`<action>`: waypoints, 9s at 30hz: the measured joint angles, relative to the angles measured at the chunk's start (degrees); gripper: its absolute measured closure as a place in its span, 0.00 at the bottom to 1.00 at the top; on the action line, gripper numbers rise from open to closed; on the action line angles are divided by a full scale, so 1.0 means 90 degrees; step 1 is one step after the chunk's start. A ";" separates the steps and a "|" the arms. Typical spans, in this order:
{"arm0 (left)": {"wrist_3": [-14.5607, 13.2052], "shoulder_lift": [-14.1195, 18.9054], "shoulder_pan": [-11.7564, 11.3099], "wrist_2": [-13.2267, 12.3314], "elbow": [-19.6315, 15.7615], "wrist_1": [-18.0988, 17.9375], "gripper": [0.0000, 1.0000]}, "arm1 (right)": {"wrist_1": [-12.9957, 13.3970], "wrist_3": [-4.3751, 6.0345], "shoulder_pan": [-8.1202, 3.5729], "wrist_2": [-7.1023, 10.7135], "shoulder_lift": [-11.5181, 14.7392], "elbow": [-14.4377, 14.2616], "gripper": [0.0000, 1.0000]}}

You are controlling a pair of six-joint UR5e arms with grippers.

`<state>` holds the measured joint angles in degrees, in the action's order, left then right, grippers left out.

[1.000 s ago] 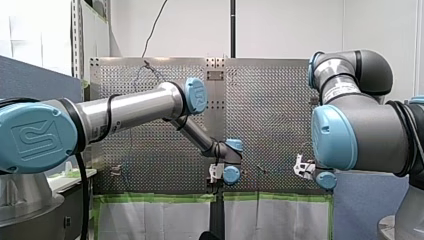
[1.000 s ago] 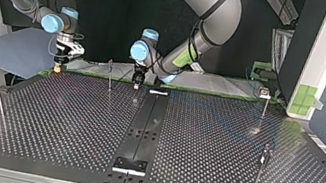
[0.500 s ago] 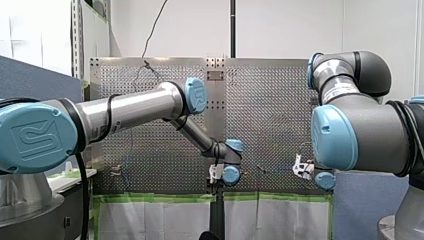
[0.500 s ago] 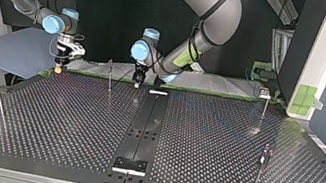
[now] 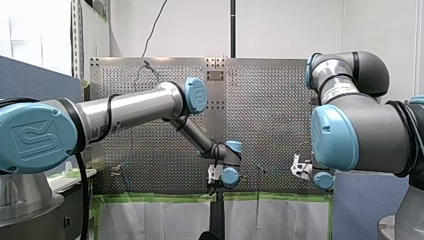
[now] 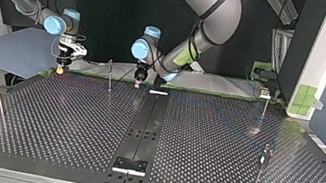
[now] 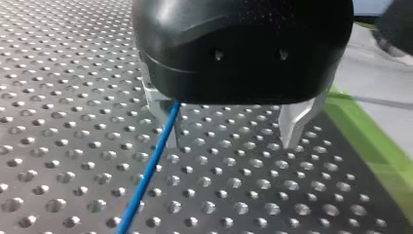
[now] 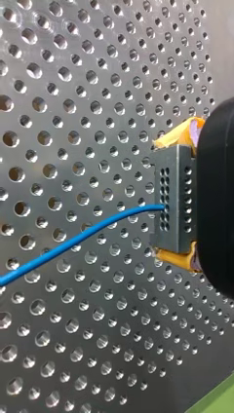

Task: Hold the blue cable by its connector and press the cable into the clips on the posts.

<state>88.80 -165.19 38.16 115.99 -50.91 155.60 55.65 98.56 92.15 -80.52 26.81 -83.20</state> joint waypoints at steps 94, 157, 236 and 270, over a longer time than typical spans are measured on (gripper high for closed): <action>0.1143 0.0736 0.0950 -0.0987 -0.1466 -0.0896 0.00 | -0.0118 0.0066 0.0286 0.0000 -0.0004 0.0010 1.00; 0.1425 0.2101 0.0883 -0.0214 -0.2713 -0.1113 0.00 | -0.0293 0.0079 0.0337 -0.0008 -0.0013 0.0010 1.00; 0.1770 0.6382 0.0937 0.0186 -0.6996 -0.0205 0.00 | -0.0598 -0.0088 0.0394 -0.0047 0.1416 -0.0971 1.00; 0.1834 0.8168 0.0917 0.0486 -0.8859 -0.2043 0.00 | -0.1124 0.0297 0.0616 -0.0497 0.3280 -0.2040 1.00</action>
<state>105.31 -91.68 46.42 120.36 -130.64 137.21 45.53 101.23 97.69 -84.99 56.33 -101.56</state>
